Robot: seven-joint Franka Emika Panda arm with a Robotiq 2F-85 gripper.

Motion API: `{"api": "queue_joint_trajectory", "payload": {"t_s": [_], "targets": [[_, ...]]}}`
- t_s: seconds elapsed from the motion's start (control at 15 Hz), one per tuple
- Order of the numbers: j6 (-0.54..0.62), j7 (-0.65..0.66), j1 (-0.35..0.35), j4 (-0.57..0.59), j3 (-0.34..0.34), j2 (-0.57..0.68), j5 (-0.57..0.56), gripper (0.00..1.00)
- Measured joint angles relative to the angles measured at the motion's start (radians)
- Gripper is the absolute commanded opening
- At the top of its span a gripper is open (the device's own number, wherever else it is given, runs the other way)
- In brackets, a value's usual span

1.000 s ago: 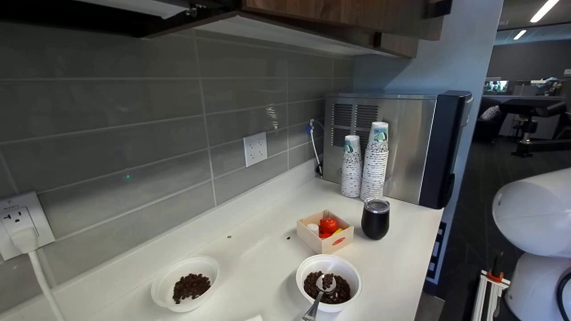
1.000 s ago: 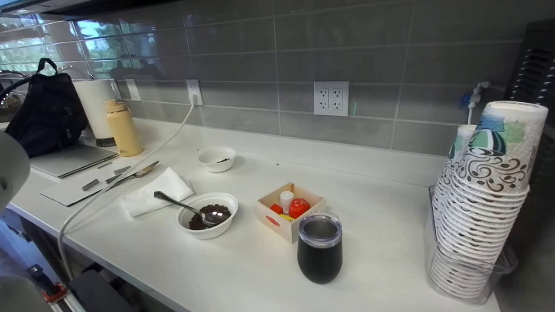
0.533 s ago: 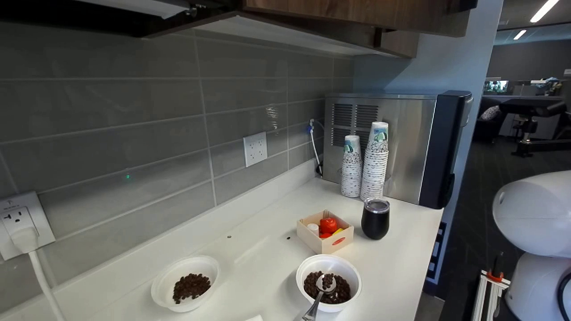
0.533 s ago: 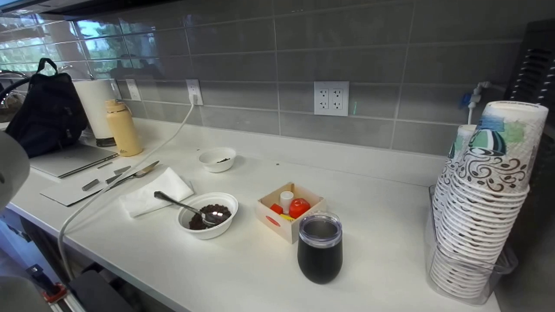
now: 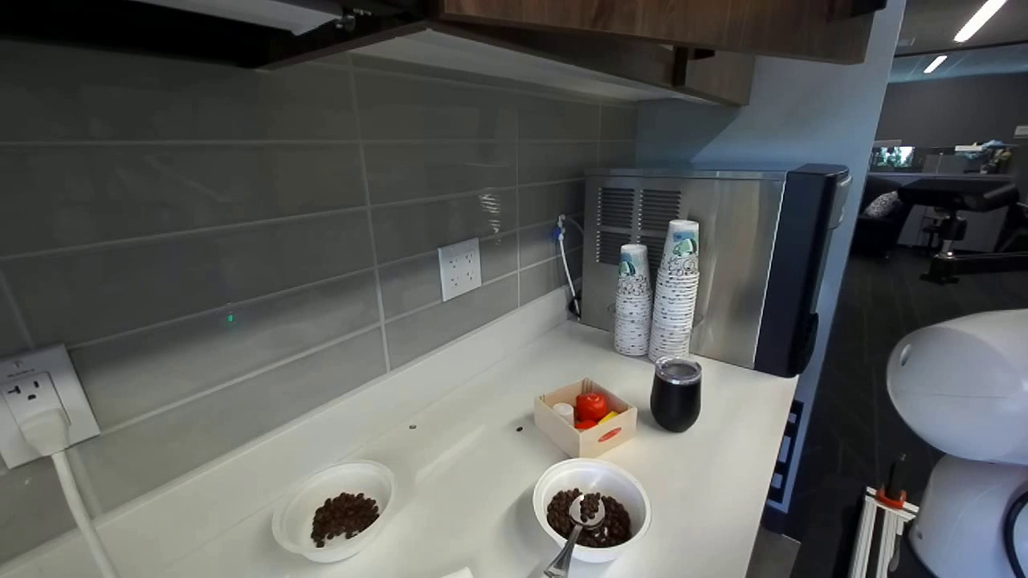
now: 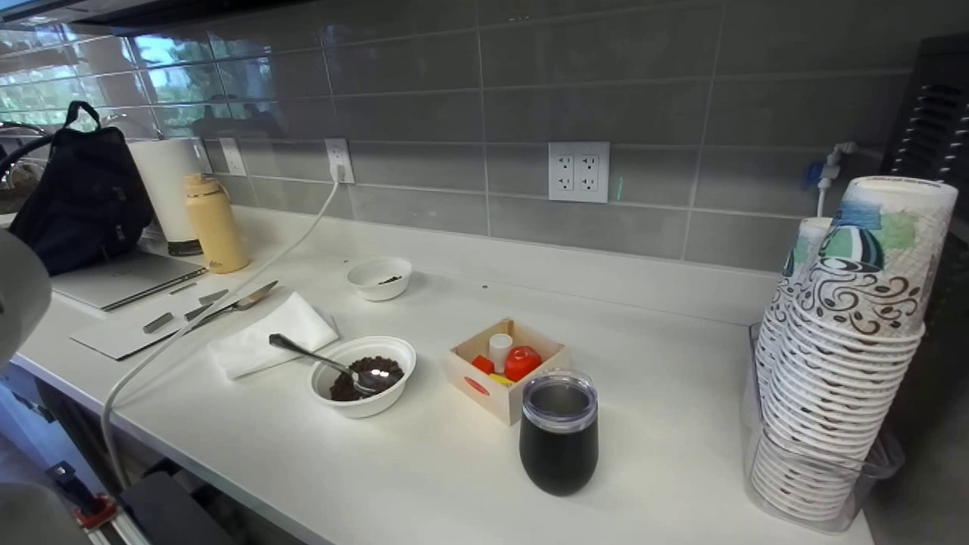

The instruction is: Open the left upper cabinet door.

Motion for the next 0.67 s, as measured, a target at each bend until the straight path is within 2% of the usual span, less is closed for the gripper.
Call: {"api": "queue_joint_trajectory", "payload": {"t_s": [0.67], "targets": [[0.011, 0.000, 0.003, -0.001, 0.000, 0.005, -0.003, 1.00]]}}
